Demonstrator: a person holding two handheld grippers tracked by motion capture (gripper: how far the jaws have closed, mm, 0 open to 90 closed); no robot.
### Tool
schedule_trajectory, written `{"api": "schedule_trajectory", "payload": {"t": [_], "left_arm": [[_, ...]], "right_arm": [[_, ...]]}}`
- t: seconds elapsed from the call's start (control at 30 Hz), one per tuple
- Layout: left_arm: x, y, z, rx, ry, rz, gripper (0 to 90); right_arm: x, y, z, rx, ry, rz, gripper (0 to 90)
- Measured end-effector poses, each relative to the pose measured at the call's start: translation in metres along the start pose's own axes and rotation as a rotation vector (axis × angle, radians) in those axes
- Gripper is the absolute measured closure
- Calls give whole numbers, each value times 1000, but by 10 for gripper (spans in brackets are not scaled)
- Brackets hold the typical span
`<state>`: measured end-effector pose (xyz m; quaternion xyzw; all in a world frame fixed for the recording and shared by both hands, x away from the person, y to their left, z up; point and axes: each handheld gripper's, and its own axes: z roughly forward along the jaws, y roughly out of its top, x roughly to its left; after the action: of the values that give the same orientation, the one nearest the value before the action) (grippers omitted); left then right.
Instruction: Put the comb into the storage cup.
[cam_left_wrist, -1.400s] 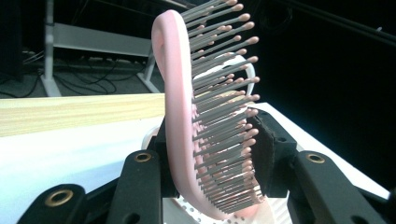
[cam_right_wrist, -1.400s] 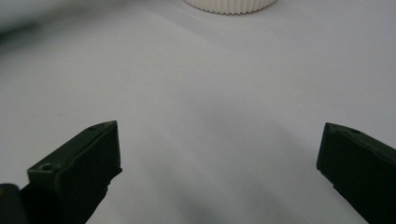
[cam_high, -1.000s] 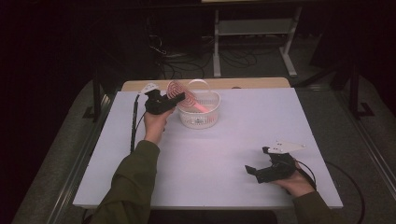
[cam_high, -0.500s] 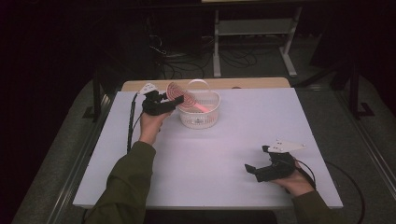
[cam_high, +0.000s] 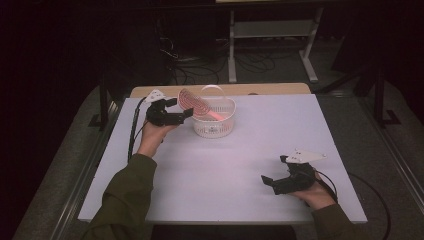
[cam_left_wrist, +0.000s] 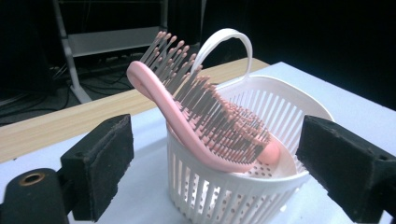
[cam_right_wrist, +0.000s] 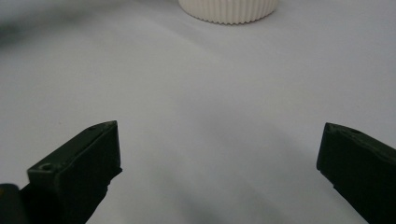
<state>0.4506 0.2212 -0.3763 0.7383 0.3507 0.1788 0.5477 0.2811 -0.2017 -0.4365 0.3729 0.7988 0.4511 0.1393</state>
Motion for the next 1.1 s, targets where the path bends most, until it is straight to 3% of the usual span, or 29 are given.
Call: {"api": "schedule_trajectory", "payload": {"t": [0.37,0.77,1.1], "left_arm": [[-8,0,-17,70,-22,61,0],[-28,-3,-29,90,-58,131,0],[-38,-16,-38,127,-93,145,0]], "right_arm": [[0,0,0,4,-6,-1,0],[1,0,-1,0,-11,-2,0],[1,0,-1,-1,-11,-3,0]]}}
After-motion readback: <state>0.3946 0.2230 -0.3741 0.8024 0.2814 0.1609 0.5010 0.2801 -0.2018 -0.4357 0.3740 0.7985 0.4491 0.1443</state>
